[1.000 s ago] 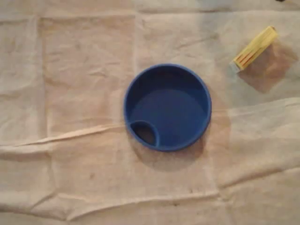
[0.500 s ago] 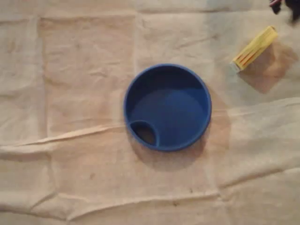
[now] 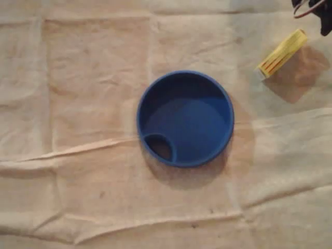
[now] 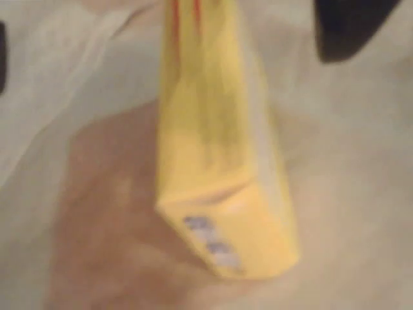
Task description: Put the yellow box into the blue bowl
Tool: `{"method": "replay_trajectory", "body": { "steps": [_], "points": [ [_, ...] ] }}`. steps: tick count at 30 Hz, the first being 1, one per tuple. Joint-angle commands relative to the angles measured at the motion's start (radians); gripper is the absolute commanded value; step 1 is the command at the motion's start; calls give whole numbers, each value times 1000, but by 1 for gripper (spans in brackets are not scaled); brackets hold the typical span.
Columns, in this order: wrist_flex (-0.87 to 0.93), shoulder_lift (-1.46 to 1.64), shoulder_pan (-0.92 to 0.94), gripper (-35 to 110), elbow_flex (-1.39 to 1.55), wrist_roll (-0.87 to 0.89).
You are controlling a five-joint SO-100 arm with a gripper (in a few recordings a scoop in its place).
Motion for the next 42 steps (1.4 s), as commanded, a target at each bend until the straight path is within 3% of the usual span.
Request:
{"method": "replay_trajectory", "body": {
  "steps": [1,42],
  "points": [
    [-46,-34,5,27,-52,-37],
    [-149,-213,35,27,-43,-63]
  ]
}}
